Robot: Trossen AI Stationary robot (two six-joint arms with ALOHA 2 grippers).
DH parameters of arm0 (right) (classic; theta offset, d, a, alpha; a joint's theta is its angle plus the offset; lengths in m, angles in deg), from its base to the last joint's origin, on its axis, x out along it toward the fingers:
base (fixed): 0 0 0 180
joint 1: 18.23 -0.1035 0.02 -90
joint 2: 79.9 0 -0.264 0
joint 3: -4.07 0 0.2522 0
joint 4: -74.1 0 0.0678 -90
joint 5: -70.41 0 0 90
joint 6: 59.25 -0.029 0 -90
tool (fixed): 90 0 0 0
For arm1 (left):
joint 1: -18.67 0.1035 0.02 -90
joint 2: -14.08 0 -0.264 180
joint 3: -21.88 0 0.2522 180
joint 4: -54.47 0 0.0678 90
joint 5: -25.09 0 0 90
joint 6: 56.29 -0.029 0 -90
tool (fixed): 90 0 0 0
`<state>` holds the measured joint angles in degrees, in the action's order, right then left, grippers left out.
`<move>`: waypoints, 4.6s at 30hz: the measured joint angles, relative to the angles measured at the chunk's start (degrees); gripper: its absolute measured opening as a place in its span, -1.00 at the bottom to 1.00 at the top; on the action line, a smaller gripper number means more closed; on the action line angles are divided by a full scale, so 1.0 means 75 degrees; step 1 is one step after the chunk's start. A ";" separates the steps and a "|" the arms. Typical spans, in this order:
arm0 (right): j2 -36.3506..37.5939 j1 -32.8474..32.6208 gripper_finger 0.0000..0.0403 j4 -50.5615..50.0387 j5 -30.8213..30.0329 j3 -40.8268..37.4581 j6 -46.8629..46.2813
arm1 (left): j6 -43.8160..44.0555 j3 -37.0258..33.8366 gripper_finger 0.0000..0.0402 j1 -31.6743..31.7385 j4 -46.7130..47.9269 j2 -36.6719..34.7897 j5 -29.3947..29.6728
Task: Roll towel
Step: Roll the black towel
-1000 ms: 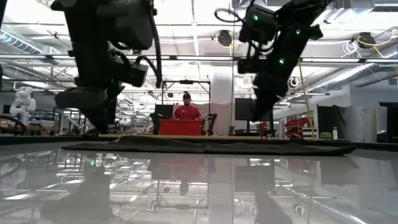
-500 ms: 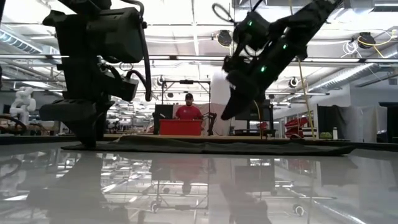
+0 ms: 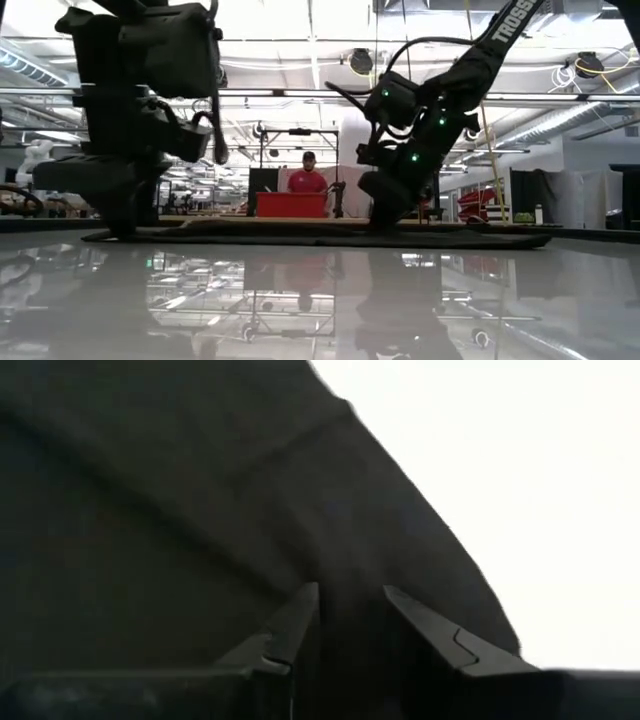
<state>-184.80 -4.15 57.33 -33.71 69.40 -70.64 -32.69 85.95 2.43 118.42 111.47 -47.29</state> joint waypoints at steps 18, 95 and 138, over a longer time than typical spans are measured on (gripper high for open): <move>0.0206 -0.0346 -0.50 0.0621 0.1709 0.0017 0.0439 | -0.0209 0.0414 -0.01 -0.0109 0.0460 0.0044 0.0520; 0.1863 -0.4868 -0.50 -0.0509 0.0699 -0.0960 -0.3422 | -0.2792 0.1311 -0.01 0.3166 -0.0302 0.0006 -0.0630; 0.2074 -0.5175 -0.50 -0.0832 0.0385 -0.1873 -0.5152 | -0.3272 0.0583 -0.01 0.2131 -0.2016 0.0341 0.0302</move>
<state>-169.24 -42.97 51.09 -30.82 55.35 -109.28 -57.23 90.32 18.41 103.30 114.02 -45.02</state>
